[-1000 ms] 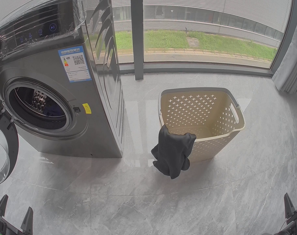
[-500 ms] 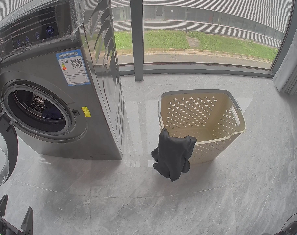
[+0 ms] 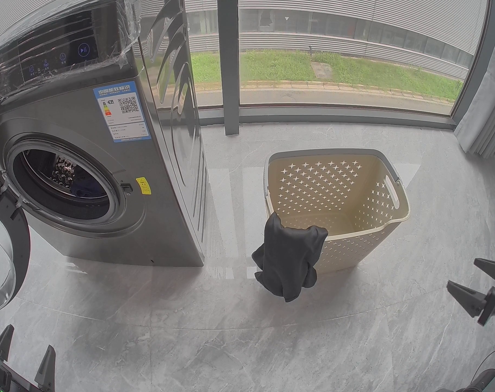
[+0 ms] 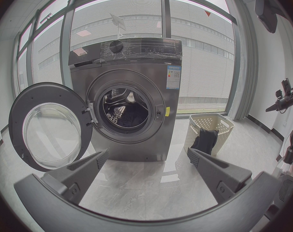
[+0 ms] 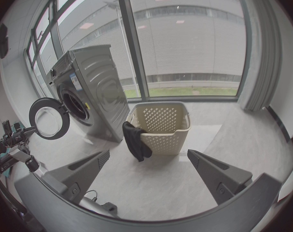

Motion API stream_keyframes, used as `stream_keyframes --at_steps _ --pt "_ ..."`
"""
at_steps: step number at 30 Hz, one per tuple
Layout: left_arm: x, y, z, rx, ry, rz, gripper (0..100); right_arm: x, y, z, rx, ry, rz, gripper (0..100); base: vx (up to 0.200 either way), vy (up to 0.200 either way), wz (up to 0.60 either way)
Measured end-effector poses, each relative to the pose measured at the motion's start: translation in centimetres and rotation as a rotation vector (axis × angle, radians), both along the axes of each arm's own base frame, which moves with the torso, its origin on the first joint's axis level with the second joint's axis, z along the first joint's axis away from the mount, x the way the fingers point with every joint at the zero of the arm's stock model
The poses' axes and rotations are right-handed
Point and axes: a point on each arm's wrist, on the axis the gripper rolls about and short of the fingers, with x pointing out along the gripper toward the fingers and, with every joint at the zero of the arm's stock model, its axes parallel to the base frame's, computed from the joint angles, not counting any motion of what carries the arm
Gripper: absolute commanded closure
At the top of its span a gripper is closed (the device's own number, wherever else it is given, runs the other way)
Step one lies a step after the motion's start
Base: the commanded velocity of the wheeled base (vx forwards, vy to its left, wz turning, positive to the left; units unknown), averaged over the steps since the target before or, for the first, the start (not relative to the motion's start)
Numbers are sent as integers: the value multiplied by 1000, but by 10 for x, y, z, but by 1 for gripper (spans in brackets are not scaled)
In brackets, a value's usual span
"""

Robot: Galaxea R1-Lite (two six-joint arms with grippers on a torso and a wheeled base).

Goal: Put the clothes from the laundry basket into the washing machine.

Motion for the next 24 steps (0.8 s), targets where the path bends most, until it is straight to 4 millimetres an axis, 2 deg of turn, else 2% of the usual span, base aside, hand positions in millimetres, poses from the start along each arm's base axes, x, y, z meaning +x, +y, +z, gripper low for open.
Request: stream_keyframes --at_steps 6,12,19,24 --pt "0 0 0 -1 0 -1 0 45 15 -2 8 60 68 0 0 0 0" --pt "0 0 0 -3 0 -2 0 93 37 -15 7 96 92 0 0 0 0" --pt "0 0 0 -4 0 -1 0 129 68 -32 0 113 66 0 0 0 0" --pt "0 0 0 -5 0 -2 0 149 81 -42 -14 140 59 0 0 0 0"
